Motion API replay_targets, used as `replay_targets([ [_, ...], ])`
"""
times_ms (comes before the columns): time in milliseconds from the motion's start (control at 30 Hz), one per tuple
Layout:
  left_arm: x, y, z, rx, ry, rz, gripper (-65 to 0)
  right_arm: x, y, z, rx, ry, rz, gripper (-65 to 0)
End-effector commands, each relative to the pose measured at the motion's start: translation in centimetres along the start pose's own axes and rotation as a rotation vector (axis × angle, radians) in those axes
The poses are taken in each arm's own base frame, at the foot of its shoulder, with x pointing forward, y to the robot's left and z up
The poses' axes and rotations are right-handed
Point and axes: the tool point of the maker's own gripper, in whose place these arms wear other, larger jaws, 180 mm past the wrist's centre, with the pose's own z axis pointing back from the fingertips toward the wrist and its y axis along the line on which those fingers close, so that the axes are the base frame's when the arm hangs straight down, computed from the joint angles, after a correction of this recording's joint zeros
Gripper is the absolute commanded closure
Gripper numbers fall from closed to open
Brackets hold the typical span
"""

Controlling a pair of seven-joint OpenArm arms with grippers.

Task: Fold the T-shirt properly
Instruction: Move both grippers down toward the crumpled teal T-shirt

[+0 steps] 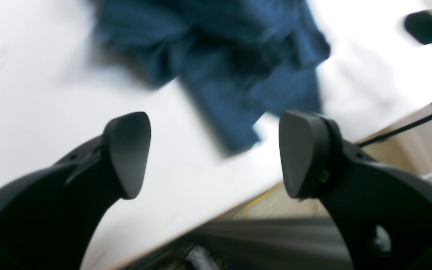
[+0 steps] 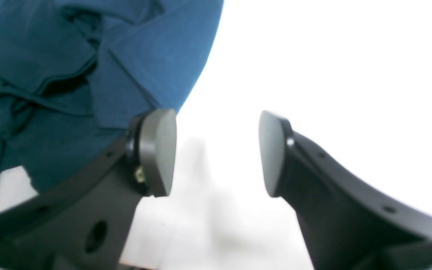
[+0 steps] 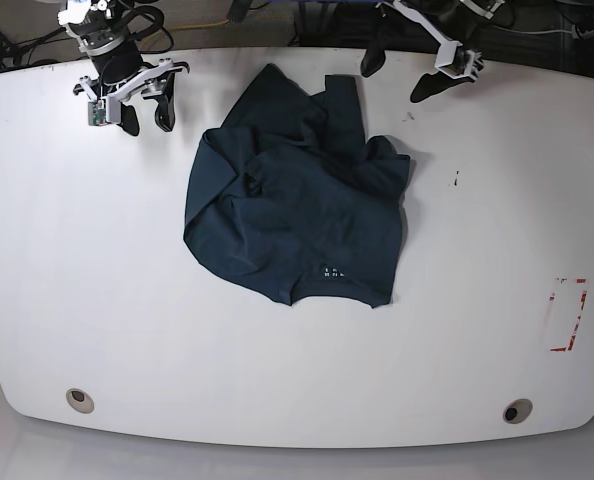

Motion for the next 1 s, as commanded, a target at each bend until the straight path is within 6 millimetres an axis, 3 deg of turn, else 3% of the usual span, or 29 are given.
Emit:
replay_targets([
  [0, 0.0, -0.9, -0.4, -0.049, 0.028, -0.014, -49.7, 1.4, 0.0, -0.2, 0.007, -0.030, 0.014, -33.3],
  [233, -1.2, -1.0, -3.7, -0.103, 0.174, -0.090, -49.3, 2.6, -0.4, -1.5, 0.002, -0.017, 0.029, -33.3],
  [300, -0.7, -1.0, -4.6, -0.114, 0.171, -0.112, -49.3, 2.8, -0.5, -1.7, 0.000, -0.014, 0.031, -33.3],
  [567, -0.6, -0.3, -6.3, -0.074, 0.216, -0.138, -49.4, 3.5, -0.6, -2.0, -0.003, -0.028, 0.033, -33.3],
  [733, -3.1, 0.3, -6.8, -0.073, 0.287, -0.136, -49.4, 4.2, -0.5, -2.4, 0.001, -0.049, 0.036, -33.3],
  [967, -6.2, -0.8, -7.4, -0.123, 0.364, -0.138, -49.3, 4.6, -0.4, -2.5, 0.002, -0.060, 0.034, -33.3],
])
